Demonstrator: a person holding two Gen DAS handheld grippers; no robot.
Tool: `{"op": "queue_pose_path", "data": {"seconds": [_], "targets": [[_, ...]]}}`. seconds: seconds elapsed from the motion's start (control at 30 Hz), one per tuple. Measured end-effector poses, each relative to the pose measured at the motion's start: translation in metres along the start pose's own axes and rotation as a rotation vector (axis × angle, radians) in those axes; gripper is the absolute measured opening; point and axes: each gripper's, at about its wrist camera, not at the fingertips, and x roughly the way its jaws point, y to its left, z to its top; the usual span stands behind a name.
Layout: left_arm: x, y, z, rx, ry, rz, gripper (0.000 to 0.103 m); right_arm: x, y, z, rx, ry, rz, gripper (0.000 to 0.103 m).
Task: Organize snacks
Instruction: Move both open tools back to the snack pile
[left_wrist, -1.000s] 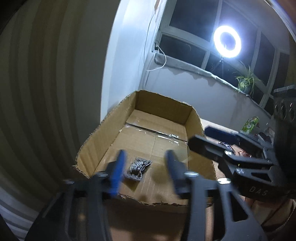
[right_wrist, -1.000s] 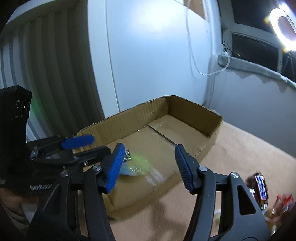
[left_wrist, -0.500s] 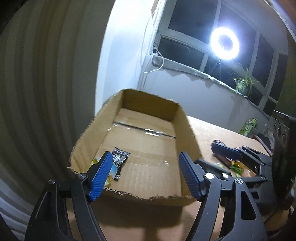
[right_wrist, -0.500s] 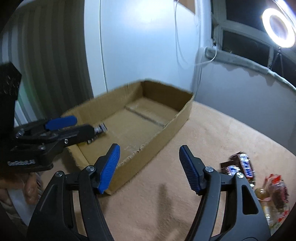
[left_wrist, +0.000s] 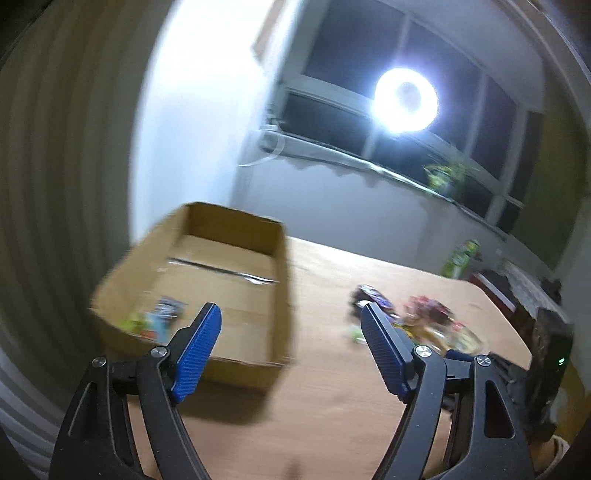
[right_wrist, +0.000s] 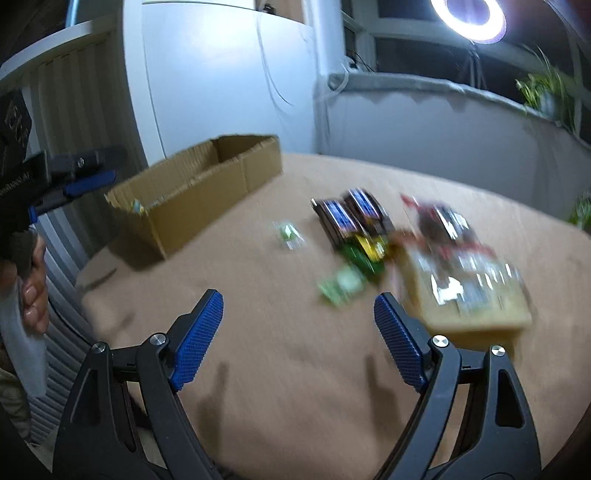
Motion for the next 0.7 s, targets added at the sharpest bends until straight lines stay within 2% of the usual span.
{"op": "queue_pose_path", "data": {"seconds": [0.17, 0.4, 0.57, 0.7], "targets": [[0.018, -0.038, -0.009, 0.068, 0.045, -0.054, 0.078, -0.013, -0.017, -0.01, 0.037, -0.013, 0.019, 0.086], [0.043, -0.061, -0.025, 0.126, 0.118, -0.061, 0.078, -0.008, -0.011, -0.014, 0.002, 0.002, 0.09, 0.086], [0.073, -0.07, -0.03, 0.158, 0.196, -0.041, 0.078, 0.022, -0.008, -0.005, -0.036, 0.084, 0.082, 0.085], [0.102, -0.071, -0.031, 0.17, 0.259, 0.016, 0.078, 0.037, -0.013, 0.006, -0.048, 0.119, 0.055, 0.083]]}}
